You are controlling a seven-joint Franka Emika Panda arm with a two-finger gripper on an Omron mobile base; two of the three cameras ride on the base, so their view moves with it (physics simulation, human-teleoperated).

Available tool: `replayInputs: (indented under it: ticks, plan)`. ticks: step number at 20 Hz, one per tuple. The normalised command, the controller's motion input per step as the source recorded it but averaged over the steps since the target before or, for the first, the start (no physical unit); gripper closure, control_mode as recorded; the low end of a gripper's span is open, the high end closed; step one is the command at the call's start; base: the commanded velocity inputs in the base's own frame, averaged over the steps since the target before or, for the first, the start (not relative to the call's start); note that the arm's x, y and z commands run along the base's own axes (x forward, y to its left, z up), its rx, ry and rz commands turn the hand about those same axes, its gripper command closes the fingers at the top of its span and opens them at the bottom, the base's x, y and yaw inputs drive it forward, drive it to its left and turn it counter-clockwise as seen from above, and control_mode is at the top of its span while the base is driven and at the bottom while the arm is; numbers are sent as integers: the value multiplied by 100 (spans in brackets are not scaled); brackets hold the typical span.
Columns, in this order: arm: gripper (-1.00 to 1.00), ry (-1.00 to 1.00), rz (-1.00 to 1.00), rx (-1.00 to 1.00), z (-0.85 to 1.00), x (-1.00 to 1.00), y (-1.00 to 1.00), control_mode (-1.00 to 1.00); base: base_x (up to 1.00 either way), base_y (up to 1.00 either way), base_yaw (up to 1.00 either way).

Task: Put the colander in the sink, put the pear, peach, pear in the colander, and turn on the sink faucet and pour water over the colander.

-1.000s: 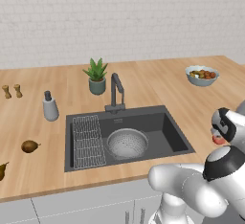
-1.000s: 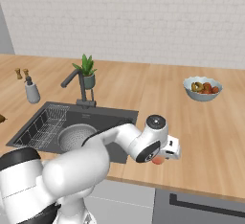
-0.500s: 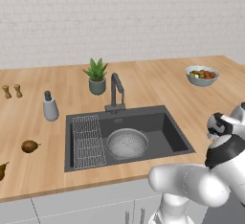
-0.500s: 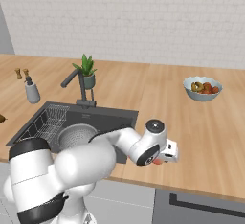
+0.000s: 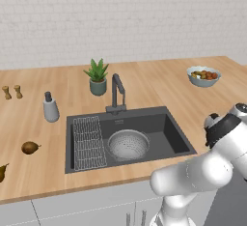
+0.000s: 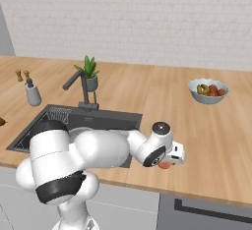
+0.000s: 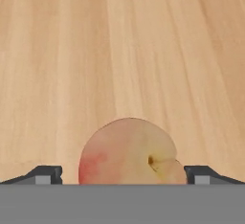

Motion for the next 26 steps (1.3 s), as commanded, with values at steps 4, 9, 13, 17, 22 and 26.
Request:
replayInputs:
  ticks: [4,9,13,17,22,26]
  plan:
    - [-100,0,0,0,-42,0,-20,-100,0,0,0]
    - [100,0,0,0,-38,0,1,-100,0,0,0]
    - [100,-1,0,0,2,-8,31,-100,0,0,0]
    - [100,-7,1,3,45,-17,88,-100,0,0,0]
    - [100,-3,2,0,61,0,100,-100,0,0,0]
    - [100,0,10,3,40,0,100,-100,0,0,0]
